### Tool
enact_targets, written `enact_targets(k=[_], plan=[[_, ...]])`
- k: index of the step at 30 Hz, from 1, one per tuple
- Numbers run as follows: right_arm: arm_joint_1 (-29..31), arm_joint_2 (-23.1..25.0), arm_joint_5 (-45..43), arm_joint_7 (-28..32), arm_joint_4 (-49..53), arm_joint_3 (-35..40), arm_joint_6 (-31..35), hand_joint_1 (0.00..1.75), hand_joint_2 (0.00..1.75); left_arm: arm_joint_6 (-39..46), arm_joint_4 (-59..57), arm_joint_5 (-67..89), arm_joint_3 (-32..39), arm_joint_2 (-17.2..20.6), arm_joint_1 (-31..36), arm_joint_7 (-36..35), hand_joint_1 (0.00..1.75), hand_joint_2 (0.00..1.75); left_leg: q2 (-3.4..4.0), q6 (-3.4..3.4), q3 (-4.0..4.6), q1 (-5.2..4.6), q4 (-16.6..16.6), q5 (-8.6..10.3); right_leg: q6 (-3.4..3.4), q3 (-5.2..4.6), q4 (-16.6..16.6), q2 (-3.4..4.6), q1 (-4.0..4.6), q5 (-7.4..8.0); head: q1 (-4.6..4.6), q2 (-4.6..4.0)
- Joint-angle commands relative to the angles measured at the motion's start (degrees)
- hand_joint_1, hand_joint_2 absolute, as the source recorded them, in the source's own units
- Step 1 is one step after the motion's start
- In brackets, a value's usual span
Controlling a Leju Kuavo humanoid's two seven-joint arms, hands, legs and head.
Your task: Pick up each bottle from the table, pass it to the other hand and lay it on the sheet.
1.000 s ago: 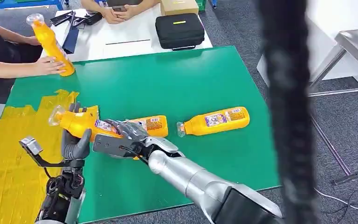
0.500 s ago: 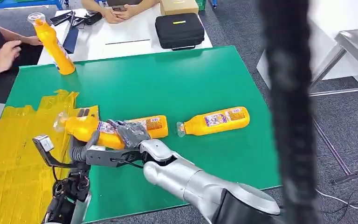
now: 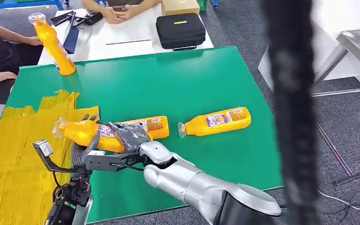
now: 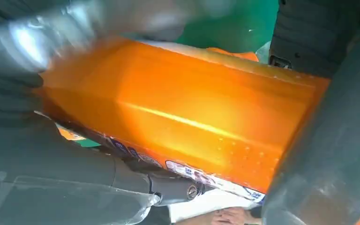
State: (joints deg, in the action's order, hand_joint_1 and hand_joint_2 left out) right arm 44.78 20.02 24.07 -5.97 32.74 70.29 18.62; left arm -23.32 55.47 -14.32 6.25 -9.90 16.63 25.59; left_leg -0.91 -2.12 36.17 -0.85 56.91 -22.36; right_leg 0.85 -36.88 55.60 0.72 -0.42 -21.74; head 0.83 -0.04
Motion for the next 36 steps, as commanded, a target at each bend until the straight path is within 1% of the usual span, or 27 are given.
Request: enact_targets(k=[1, 2, 5, 9, 11, 12, 13, 14, 15, 16, 17, 18, 19, 20, 21, 23, 24, 25, 26, 27, 29, 30, 31, 32, 34, 35, 36], plan=[[1.65, -0.02, 0.0, 0.51, 1.0, 3.66, -1.2, 1.75, 1.75, -0.91, -0.56, 0.65, -3.38, -1.41, 1.68, -0.84, 1.75, 1.75, -0.08, 0.11, -0.13, 0.04, 0.04, -0.09, -0.01, 0.17, 0.02, -0.16, 0.05, -0.12, 0.0, 0.0], [1.65, -0.02, 0.0, 0.51, 1.0, 3.66, -1.2, 1.75, 1.75, -0.91, -0.56, 0.65, -3.38, -1.41, 1.68, -0.84, 1.75, 1.75, -0.11, 0.19, -0.3, 0.09, 0.13, -0.22, -0.02, 0.37, 0.08, -0.23, 0.1, -0.25, 0.0, 0.0], [1.12, -0.02, 0.31, 0.51, 0.32, 3.4, -1.15, 1.75, 1.75, -1.5, 0.07, -0.33, -3.58, -1.47, 1.16, -1.23, 1.75, 1.75, -0.08, 0.1, -0.12, 0.03, 0.01, -0.06, -0.01, 0.16, 0.0, -0.16, 0.04, -0.09, -0.02, 0.0], [0.63, -0.02, 0.69, 0.69, -1.22, 2.67, -0.74, 1.75, 1.75, -2.82, -0.13, -2.58, -3.24, -1.57, 1.32, -1.06, 1.75, 1.75, -0.11, 0.11, -0.15, 0.05, 0.01, -0.08, -0.01, 0.21, -0.01, -0.19, 0.05, -0.11, 0.0, 0.0], [0.56, -0.02, 0.92, 0.64, -1.76, 2.51, -0.67, 1.75, 1.75, -2.81, 0.12, -3.2, -2.91, -1.69, 1.11, -0.72, 1.75, 1.75, -0.14, 0.23, -0.44, 0.13, 0.12, -0.27, -0.02, 0.53, 0.05, -0.3, 0.14, -0.31, -0.02, 0.0], [0.52, -0.02, 1.06, 0.6, -2.03, 2.47, -0.83, 1.75, 1.75, -2.81, 0.59, -3.6, -2.69, -1.84, 0.88, -0.42, 1.75, 1.75, -0.14, 0.16, -0.29, 0.08, 0.04, -0.16, -0.01, 0.36, 0.0, -0.25, 0.08, -0.2, 0.0, 0.0], [0.52, -0.02, 1.1, 0.64, -2.18, 2.48, -1.03, 1.71, 1.75, -2.79, 0.84, -3.75, -2.58, -1.85, 0.75, -0.27, 1.75, 1.75, -0.12, 0.13, -0.23, 0.05, 0.01, -0.11, 0.0, 0.28, -0.01, -0.21, 0.06, -0.15, 0.0, 0.0], [0.41, -0.02, 0.73, 1.52, -2.4, 1.9, -1.11, 0.28, 1.75, -2.4, 1.46, -3.81, -2.45, -1.69, 0.55, -0.18, 1.75, 1.75, -0.13, 0.18, -0.35, 0.1, 0.08, -0.21, -0.01, 0.43, 0.02, -0.26, 0.11, -0.24, -0.02, 0.0], [0.17, -0.02, -1.25, 3.54, -3.05, -0.07, -2.65, 0.0, 1.75, -1.62, 2.75, -3.61, -2.1, -1.12, 0.25, 0.87, 1.75, 1.75, -0.11, 0.13, -0.22, 0.05, 0.02, -0.11, 0.0, 0.26, -0.01, -0.2, 0.06, -0.15, 0.02, 0.0], [-0.22, -0.02, -5.37, 6.16, -3.84, -5.79, -0.11, 0.0, 0.0, 7.01, 6.12, 1.1, 0.61, -0.45, -0.57, 7.4, 1.75, 1.75, -0.12, 0.12, -0.2, 0.05, 0.02, -0.1, 0.0, 0.25, -0.01, -0.2, 0.06, -0.15, 0.0, 0.0], [1.26, -2.14, -6.58, 11.05, -5.11, -11.54, -0.68, 0.0, 0.0, 9.31, 10.72, 1.02, 3.12, 2.13, -2.04, 6.4, 1.75, 1.75, -0.12, 0.17, -0.29, 0.09, 0.07, -0.17, -0.01, 0.36, 0.02, -0.23, 0.1, -0.21, 0.02, 0.0], [1.7, -4.87, -6.44, 12.66, -3.22, -15.08, -2.07, 0.0, 0.0, 8.99, 13.62, 0.95, 5.25, 3.59, -3.06, 4.75, 1.75, 1.75, -0.06, 0.13, -0.16, 0.08, 0.03, -0.09, -0.01, 0.21, -0.02, -0.13, 0.08, -0.1, -0.02, 0.0], [2.08, -7.62, -6.36, 14.63, -0.96, -17.94, -3.17, 0.0, 0.0, 8.66, 15.43, 0.26, 7.77, 4.68, -3.74, 4.13, 1.75, 1.75, -0.05, 0.19, -0.26, 0.13, 0.14, -0.21, -0.02, 0.34, 0.05, -0.13, 0.14, -0.19, -0.04, 0.0], [2.18, -9.46, -4.5, 15.73, 0.63, -21.4, -5.99, 0.0, 0.0, 6.98, 16.53, 0.17, 10.18, 5.0, -4.24, 2.5, 1.75, 1.75, 0.12, 0.17, -0.19, 0.15, 0.14, -0.19, -0.02, 0.26, 0.02, 0.03, 0.15, -0.11, 0.02, 0.0], [1.78, -9.69, -2.74, 16.21, 1.25, -24.54, -7.21, 0.0, 0.0, 6.55, 16.81, 0.76, 11.67, 4.64, -4.27, 2.35, 1.75, 1.75, 0.04, 0.09, 0.0, 0.08, 0.02, -0.04, 0.0, 0.07, -0.04, 0.0, 0.08, 0.0, 0.0, 0.0], [1.77, -12.28, -3.22, 18.79, 3.24, -29.52, -8.93, 0.0, 0.0, 10.6, 19.67, 1.4, 15.33, 4.95, -5.45, 4.92, 1.75, 1.75, 0.08, 0.16, -0.15, 0.11, 0.06, -0.12, -0.02, 0.21, -0.01, 0.0, 0.11, -0.09, 0.0, 0.0], [1.41, -13.51, -3.74, 19.88, 4.52, -31.3, -10.36, 0.0, 0.0, 12.47, 21.78, 1.56, 16.76, 5.12, -6.26, 5.93, 1.75, 1.75, 0.12, 0.28, -0.44, 0.18, 0.2, -0.33, -0.04, 0.52, 0.09, -0.04, 0.19, -0.28, -0.02, 0.0], [0.84, -14.75, -3.73, 21.26, 6.22, -32.85, -11.23, 0.0, 0.0, 15.48, 23.99, 0.01, 19.99, 4.06, -6.44, 7.76, 1.75, 1.75, 0.03, 0.12, -0.05, 0.1, 0.06, -0.08, -0.01, 0.15, -0.02, 0.0, 0.1, -0.05, 0.0, 0.0], [-0.01, -15.69, -3.94, 22.43, 8.18, -35.48, -11.83, 0.0, 1.75, 18.85, 27.74, -2.66, 23.34, 3.13, -7.46, 9.08, 1.75, 1.75, 0.0, 0.15, -0.11, 0.15, 0.12, -0.15, -0.01, 0.23, 0.0, -0.06, 0.15, -0.11, 0.02, 0.0], [-0.31, -16.17, -3.38, 22.57, 9.06, -36.82, -12.34, 0.0, 1.75, 23.92, 30.56, -0.56, 24.77, 2.82, -8.36, 11.74, 1.75, 1.75, 0.03, 0.15, -0.13, 0.12, 0.16, -0.2, 0.02, 0.25, 0.05, -0.04, 0.12, -0.16, 0.02, 0.0], [-0.56, -16.48, -3.09, 22.6, 9.83, -39.26, -13.82, 0.0, 1.75, 31.17, 34.68, 0.54, 26.0, 2.59, -10.04, 14.41, 1.75, 1.75, 0.05, 0.09, -0.01, 0.13, 0.09, -0.12, 0.02, 0.12, -0.02, 0.03, 0.12, -0.06, 0.0, 0.0], [-0.57, -16.46, -2.79, 22.52, 9.81, -39.95, -14.16, 0.0, 1.75, 35.27, 37.77, 2.93, 27.9, 1.59, -9.77, 14.41, 1.75, 1.75, 0.06, 0.13, -0.17, 0.13, 0.13, -0.24, 0.03, 0.28, 0.02, 0.0, 0.12, -0.18, -0.02, 0.0], [-0.57, -16.46, -2.79, 22.52, 9.81, -39.95, -14.16, 0.0, 1.75, 35.27, 37.77, 2.93, 27.9, 1.59, -9.77, 14.41, 1.75, 1.75, 0.11, 0.11, -0.05, 0.12, 0.13, -0.19, 0.01, 0.15, 0.02, 0.07, 0.12, -0.11, -0.02, 0.0], [-0.57, -16.46, -2.79, 22.52, 9.81, -39.95, -14.16, 0.0, 1.75, 35.27, 37.77, 2.93, 27.9, 1.59, -9.77, 14.41, 1.75, 1.75, 0.17, 0.17, -0.25, 0.17, 0.21, -0.35, 0.01, 0.36, 0.07, 0.07, 0.17, -0.25, 0.02, 0.0], [-0.59, -16.11, -2.53, 22.46, 9.51, -39.99, -14.17, 0.0, 1.75, 36.66, 38.89, 4.59, 27.97, 1.14, -9.54, 14.41, 1.75, 1.75, 0.0, 0.09, -0.05, 0.06, 0.01, -0.08, 0.01, 0.1, -0.04, -0.06, 0.06, -0.08, 0.0, 0.0], [-0.7, -16.08, -2.11, 22.16, 9.32, -40.44, -13.97, 0.0, 1.75, 41.1, 41.3, 8.82, 28.09, 0.73, -9.06, 14.41, 1.75, 1.75, -0.01, 0.2, -0.35, 0.13, 0.14, -0.31, -0.01, 0.44, 0.06, -0.14, 0.14, -0.31, -0.02, 0.0], [-1.18, -16.47, -1.98, 21.99, 9.49, -40.97, -14.15, 0.0, 1.75, 44.55, 43.1, 11.28, 26.75, 1.12, -8.82, 14.41, 1.75, 1.75, -0.15, 0.19, -0.31, 0.11, 0.13, -0.26, -0.02, 0.41, 0.06, -0.21, 0.12, -0.3, 0.02, 0.0]])
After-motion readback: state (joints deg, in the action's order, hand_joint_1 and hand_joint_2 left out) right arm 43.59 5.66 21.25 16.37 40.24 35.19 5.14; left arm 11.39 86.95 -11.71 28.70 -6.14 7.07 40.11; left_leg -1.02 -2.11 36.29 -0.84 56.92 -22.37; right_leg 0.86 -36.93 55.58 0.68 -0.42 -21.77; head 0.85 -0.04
